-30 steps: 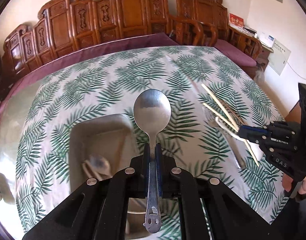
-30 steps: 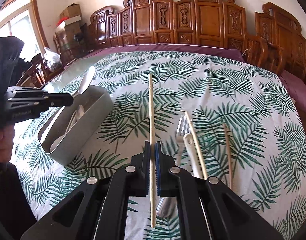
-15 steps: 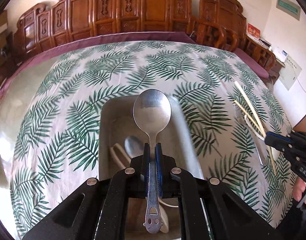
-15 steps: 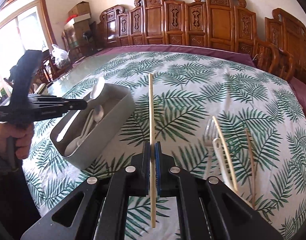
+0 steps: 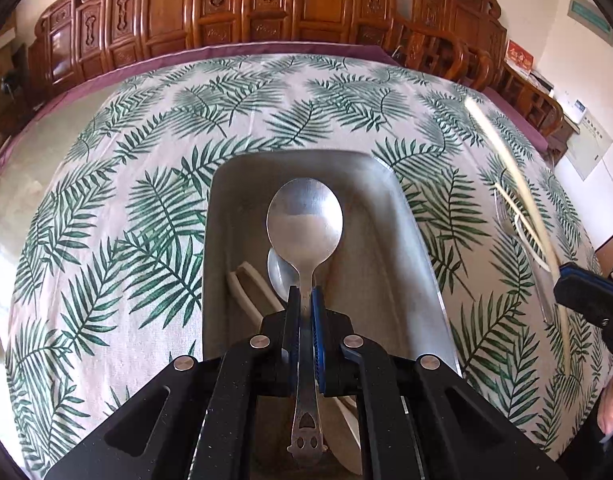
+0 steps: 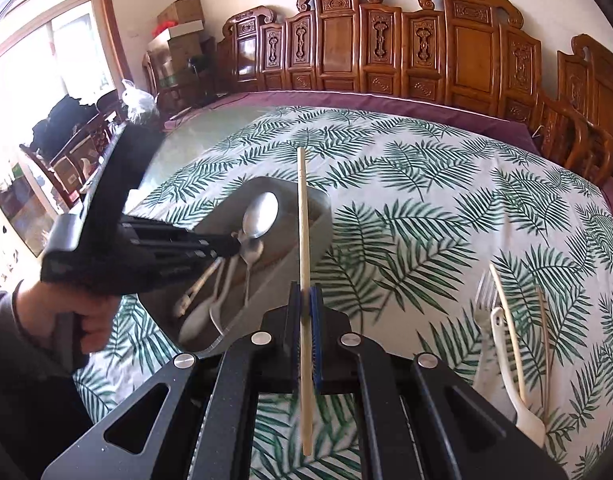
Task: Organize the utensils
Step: 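Carry the metal spoon into the grey tray and release it with the left tool, then lower the chopstick into the grey tray and open the right tool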
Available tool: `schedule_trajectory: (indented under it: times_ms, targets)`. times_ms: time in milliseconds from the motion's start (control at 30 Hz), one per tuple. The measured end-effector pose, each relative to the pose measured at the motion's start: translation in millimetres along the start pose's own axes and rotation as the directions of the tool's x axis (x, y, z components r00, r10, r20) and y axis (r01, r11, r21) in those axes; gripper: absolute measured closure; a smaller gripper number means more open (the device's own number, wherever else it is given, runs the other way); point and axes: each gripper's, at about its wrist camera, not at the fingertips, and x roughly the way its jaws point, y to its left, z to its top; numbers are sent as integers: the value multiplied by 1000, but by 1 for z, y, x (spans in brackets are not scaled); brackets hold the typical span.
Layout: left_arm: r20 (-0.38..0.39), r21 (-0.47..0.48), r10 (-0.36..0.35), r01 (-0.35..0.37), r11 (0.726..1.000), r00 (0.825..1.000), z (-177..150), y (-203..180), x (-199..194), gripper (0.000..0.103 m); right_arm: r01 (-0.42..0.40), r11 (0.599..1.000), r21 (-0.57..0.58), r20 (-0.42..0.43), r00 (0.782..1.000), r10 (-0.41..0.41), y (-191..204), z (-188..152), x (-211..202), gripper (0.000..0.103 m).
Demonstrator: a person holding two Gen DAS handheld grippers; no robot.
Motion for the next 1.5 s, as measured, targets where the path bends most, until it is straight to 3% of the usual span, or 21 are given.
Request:
schedule_trajectory:
  times_ms: [533, 1167, 1333, 1500]
  targets:
    - [-16, -5, -43, 43, 999, 999, -3, 6, -2, 98, 49, 999, 5, -24, 999, -49, 21, 16, 8, 97]
    - [96, -60, -32, 38, 997, 995, 11, 41, -45, 97, 9, 999, 48, -48, 999, -7, 51, 29, 37, 97]
    - [122, -89, -15, 26, 996, 992, 14, 58, -54, 87, -13, 997, 77, -40, 999, 16, 58, 36, 47, 97]
    - [141, -108, 1, 15, 994, 990, 15, 69, -62, 85, -12, 996, 93, -40, 999, 16, 62, 39, 59, 97]
